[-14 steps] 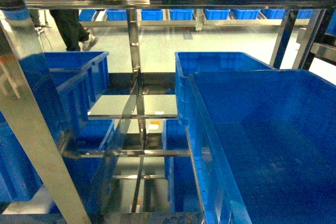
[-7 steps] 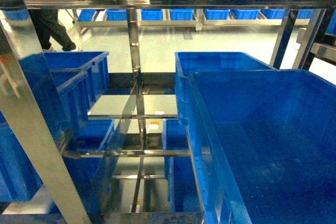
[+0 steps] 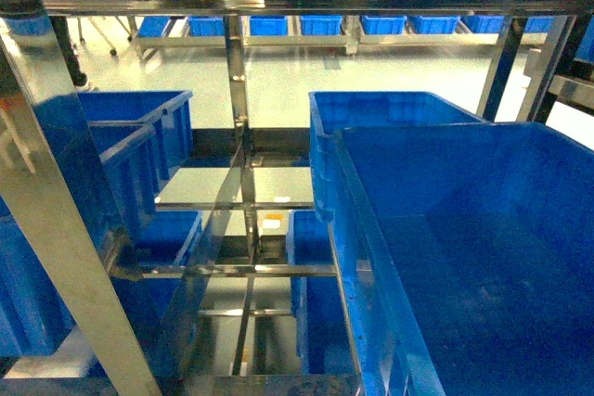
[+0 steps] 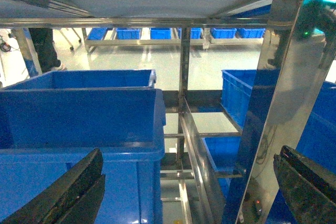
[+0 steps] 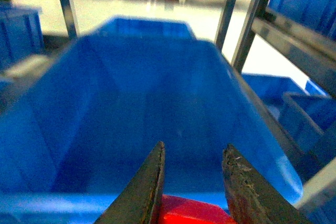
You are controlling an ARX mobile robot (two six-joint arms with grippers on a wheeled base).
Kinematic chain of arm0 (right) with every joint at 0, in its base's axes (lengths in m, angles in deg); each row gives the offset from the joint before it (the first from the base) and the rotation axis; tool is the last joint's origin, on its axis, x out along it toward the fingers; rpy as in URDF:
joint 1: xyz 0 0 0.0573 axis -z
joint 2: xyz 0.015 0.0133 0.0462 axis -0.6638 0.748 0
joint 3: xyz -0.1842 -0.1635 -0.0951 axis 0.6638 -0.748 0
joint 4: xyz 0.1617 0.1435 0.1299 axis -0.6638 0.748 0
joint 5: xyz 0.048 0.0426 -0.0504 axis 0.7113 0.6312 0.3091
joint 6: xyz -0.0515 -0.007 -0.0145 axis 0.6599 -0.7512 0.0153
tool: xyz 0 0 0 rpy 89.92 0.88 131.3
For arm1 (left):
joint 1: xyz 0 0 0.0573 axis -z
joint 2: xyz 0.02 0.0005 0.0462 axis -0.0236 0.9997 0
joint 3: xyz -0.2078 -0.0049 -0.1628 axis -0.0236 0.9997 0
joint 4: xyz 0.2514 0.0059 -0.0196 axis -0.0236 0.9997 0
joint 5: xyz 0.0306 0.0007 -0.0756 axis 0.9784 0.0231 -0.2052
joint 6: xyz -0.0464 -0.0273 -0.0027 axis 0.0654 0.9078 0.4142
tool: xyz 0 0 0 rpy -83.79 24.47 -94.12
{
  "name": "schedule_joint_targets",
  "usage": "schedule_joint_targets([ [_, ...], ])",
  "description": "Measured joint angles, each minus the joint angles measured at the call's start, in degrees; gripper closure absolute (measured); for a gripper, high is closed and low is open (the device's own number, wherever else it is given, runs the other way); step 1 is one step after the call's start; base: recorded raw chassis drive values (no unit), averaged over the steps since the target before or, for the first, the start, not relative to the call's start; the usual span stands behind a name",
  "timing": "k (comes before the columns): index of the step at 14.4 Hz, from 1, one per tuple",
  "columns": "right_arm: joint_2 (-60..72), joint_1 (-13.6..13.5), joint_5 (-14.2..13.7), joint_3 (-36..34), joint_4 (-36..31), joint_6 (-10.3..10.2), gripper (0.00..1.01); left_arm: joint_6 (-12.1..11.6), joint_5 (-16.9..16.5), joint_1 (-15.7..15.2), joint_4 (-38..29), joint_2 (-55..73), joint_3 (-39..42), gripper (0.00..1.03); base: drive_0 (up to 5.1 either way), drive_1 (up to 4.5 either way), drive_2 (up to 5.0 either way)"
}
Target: Pick red block from blue box to shelf
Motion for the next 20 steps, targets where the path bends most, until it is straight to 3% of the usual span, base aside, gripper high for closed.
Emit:
schedule_joint_targets([
  [1, 8.8, -1.6, -1.3, 2.1, -0.4, 2.7, 0.74, 0.0, 0.0, 0.0, 0.0, 0.0, 0.0, 0.05, 0.0, 0.0, 0.0],
  [2, 14.6, -3.1, -2.3, 2.9, -4.5, 3.7, 0.74, 0.0, 0.0, 0.0, 0.0, 0.0, 0.0, 0.05, 0.0, 0.0, 0.0],
  [4, 30.0, -6.5, -3.3, 4.8, -18.0, 3.5, 0.74, 0.0, 0.0, 0.0, 0.0, 0.0, 0.0, 0.05, 0.0, 0.0, 0.0],
  [6, 49.3, -9.1, -7.0, 7.4, -35.3, 3.3, 0.74, 0.0, 0.0, 0.0, 0.0, 0.0, 0.0, 0.05, 0.0, 0.0, 0.0],
  [7, 60.2, -9.6, -9.4, 10.0, -44.7, 2.9, 0.67, 0.0, 0.0, 0.0, 0.0, 0.0, 0.0, 0.05, 0.0, 0.0, 0.0],
  [9, 76.7, -10.6, -11.9, 15.4, -58.5, 1.4, 0.44, 0.0, 0.0, 0.0, 0.0, 0.0, 0.0, 0.05, 0.0, 0.0, 0.0],
  [11, 74.7, -14.3, -13.7, 11.8, -57.7, 1.5, 0.2, 0.0, 0.0, 0.0, 0.1, 0.0, 0.0, 0.05, 0.0, 0.0, 0.0],
  [12, 68.1, -16.9, -16.1, 7.7, -64.7, 1.9, 0.16, 0.0, 0.0, 0.0, 0.0, 0.0, 0.0, 0.05, 0.0, 0.0, 0.0],
  [13, 61.5, -16.6, -15.3, 4.5, -66.8, 0.0, 0.29, 0.0, 0.0, 0.0, 0.0, 0.0, 0.0, 0.05, 0.0, 0.0, 0.0],
  [14, 57.4, -14.1, -14.3, 1.8, -63.6, -1.1, 0.41, 0.0, 0.0, 0.0, 0.0, 0.0, 0.0, 0.05, 0.0, 0.0, 0.0],
  [19, 40.9, -7.5, -7.8, -1.7, -50.1, -2.4, 1.0, 0.0, 0.0, 0.0, 0.0, 0.0, 0.0, 0.05, 0.0, 0.0, 0.0],
  [20, 38.2, -6.6, -7.0, -2.2, -47.2, -2.6, 0.99, 0.0, 0.0, 0.0, 0.0, 0.0, 0.0, 0.05, 0.0, 0.0, 0.0],
])
